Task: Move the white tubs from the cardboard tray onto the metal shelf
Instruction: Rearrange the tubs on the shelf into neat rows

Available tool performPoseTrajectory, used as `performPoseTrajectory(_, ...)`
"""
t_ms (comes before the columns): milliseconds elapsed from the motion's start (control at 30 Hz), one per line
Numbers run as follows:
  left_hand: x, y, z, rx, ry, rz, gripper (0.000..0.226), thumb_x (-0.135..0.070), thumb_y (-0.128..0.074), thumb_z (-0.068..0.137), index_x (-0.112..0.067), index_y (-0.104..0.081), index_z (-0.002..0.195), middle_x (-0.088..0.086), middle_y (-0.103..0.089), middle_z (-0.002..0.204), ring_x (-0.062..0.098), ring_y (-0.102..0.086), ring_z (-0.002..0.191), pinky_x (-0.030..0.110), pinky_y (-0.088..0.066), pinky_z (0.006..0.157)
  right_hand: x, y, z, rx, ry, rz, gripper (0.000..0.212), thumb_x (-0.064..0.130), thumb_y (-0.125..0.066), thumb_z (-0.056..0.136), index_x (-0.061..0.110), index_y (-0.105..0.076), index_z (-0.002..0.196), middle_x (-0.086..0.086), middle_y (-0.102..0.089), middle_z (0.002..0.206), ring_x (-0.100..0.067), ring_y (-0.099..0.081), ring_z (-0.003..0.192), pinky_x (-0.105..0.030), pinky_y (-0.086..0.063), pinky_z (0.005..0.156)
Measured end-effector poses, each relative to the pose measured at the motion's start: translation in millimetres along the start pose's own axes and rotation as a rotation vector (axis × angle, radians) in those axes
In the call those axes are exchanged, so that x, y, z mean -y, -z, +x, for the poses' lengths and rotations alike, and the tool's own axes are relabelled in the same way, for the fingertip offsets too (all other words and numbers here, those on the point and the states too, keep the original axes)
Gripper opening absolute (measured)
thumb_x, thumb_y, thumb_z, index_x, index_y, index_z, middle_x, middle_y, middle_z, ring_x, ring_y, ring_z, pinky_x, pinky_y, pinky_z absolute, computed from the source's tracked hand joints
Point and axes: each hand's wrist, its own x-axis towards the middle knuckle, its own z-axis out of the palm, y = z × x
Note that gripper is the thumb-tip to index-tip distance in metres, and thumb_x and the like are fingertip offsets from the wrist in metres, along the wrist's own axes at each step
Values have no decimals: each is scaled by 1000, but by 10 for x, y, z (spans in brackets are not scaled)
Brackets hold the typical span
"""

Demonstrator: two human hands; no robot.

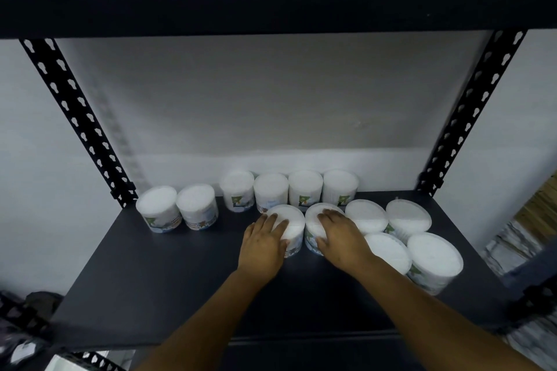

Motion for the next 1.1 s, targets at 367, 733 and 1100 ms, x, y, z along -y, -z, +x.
performPoseTrajectory(367,14,1,-6,-44,-7,-55,57,-42,-46,93,-27,-32,145,1,-27,154,20,-21,142,34,-13,115,33,32,-14,7,-7,11,56,34,-50,92,13,-36,141,-7,-37,148,-21,-35,135,-31,-26,111)
performPoseTrajectory(733,28,90,266,-66,-57,-52,62,-52,-38,95,-20,-29,147,3,-26,155,21,-18,144,34,-13,116,59,86,93,-127,-99,104,71,60,-33,79,7,-59,118,-13,-64,113,-30,-61,100,-38,-49,87)
performPoseTrajectory(1100,-240,191,773,12,-44,-138,67,-55,-37,92,-14,-34,145,10,-32,152,27,-26,142,39,-19,116,-323,337,405,-13,-255,99,67,53,-44,91,12,-30,143,-12,-38,147,-29,-37,133,-39,-31,109)
